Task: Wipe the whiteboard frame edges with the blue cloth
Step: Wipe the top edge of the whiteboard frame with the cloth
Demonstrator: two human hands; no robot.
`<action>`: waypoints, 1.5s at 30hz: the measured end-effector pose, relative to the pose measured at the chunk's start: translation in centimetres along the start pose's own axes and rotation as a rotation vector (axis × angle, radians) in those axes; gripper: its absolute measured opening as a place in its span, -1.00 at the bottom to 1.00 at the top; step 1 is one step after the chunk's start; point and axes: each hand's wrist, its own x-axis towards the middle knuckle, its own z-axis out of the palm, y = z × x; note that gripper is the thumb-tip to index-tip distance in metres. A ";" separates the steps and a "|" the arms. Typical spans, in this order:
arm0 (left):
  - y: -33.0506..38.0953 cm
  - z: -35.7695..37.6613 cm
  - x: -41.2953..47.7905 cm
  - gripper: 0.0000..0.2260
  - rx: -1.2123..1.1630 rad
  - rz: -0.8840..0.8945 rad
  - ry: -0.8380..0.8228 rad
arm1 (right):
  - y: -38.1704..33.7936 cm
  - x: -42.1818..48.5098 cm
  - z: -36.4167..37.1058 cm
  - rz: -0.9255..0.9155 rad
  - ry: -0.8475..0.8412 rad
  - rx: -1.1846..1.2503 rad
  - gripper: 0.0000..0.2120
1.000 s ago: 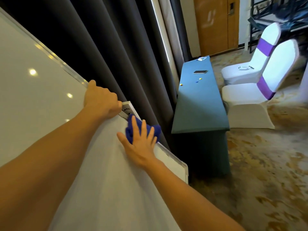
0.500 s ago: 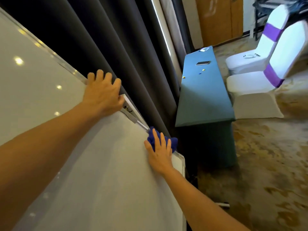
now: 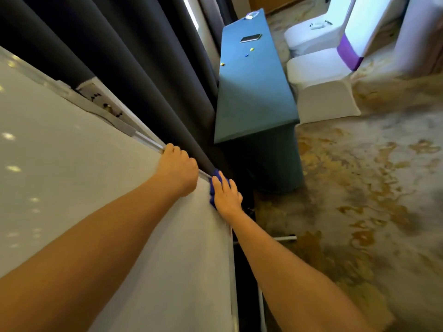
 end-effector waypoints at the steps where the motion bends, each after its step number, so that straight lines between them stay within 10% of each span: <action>1: 0.3 0.1 0.2 -0.68 -0.009 -0.006 -0.014 | 0.7 -0.1 0.1 0.037 0.007 0.088 -0.46; 8: 0.3 1.6 -0.1 -0.48 -0.127 -0.034 0.016 | 5.8 -16.6 4.7 0.025 0.052 0.304 -0.41; 15: 0.9 0.8 -0.1 -0.50 -0.096 -0.046 0.010 | 1.0 -2.9 0.5 -0.014 -0.017 0.116 -0.42; 23: 0.8 0.6 1.1 -0.48 -0.147 -0.035 0.046 | 8.0 -16.8 3.0 0.103 -0.085 0.734 -0.42; 28: 0.9 0.6 0.8 -0.47 -0.127 -0.030 0.036 | 3.2 -5.7 -0.8 0.311 -0.109 0.820 -0.45; 34: 0.9 0.5 1.5 -0.48 -0.155 -0.033 0.052 | 6.7 -12.2 -0.1 0.406 -0.200 0.891 -0.09; 45: 1.0 0.3 1.8 -0.48 -0.120 -0.057 0.044 | 4.7 -9.2 -2.2 0.436 -0.206 1.119 -0.38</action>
